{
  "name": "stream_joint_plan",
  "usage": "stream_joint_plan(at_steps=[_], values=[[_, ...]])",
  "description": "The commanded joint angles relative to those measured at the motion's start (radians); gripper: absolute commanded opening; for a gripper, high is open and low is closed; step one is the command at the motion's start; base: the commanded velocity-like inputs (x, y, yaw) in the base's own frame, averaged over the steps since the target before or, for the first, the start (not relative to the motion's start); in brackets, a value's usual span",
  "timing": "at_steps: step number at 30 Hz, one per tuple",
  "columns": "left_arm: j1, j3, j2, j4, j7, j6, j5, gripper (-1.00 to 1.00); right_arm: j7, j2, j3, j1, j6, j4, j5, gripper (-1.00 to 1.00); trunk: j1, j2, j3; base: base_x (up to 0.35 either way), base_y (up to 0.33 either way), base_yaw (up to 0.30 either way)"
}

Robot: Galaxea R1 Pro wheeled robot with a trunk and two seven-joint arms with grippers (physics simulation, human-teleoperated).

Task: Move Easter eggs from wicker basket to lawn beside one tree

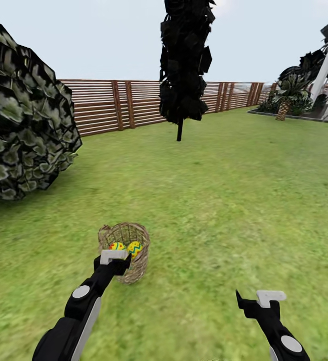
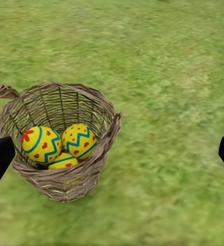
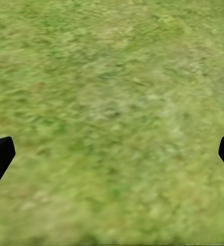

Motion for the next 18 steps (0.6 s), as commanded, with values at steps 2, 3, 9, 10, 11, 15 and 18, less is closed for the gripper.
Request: stream_joint_plan(at_steps=[2, 3, 9, 10, 11, 15, 18], values=[[0.0, 0.0, -0.001, -0.001, 0.0, 0.005, 0.004, 1.0, 0.0, 0.0, 0.0, 0.0, 0.006, 0.001, 0.002, 1.0, 0.0, 0.0, 0.001, 0.0, 0.316, -0.267], [0.0, 0.0, -0.001, -0.001, -0.001, 0.005, 0.005, 1.0, 0.0, 0.0, 0.0, 0.0, 0.006, 0.007, 0.003, 1.0, 0.0, 0.0, 0.002, 0.0, 0.316, -0.267], [0.0, 0.001, -0.002, 0.0, -0.005, 0.009, 0.005, 1.0, 0.0, 0.0, 0.0, 0.0, 0.006, 0.011, 0.003, 1.0, 0.0, 0.0, 0.006, 0.063, 0.316, -0.267], [0.0, 0.001, -0.002, 0.0, -0.005, 0.012, 0.005, 1.0, 0.0, 0.0, 0.0, 0.0, 0.006, 0.011, 0.003, 1.0, 0.0, 0.0, 0.007, 0.093, 0.316, -0.267], [0.0, 0.001, -0.003, 0.0, -0.005, 0.013, 0.004, 1.0, 0.0, 0.001, 0.0, 0.0, 0.006, 0.012, 0.003, 1.0, 0.0, 0.0, 0.008, 0.1, 0.316, -0.267], [0.0, 0.001, -0.003, 0.0, -0.005, 0.015, 0.003, 1.0, 0.0, 0.001, 0.0, 0.0, 0.006, 0.017, 0.003, 1.0, 0.0, 0.0, 0.011, 0.109, 0.316, -0.267], [0.0, 0.001, -0.003, 0.0, -0.004, 0.016, 0.002, 1.0, 0.0, 0.001, 0.0, 0.0, 0.006, 0.019, 0.003, 1.0, 0.0, 0.0, 0.014, 0.113, 0.316, -0.267]])
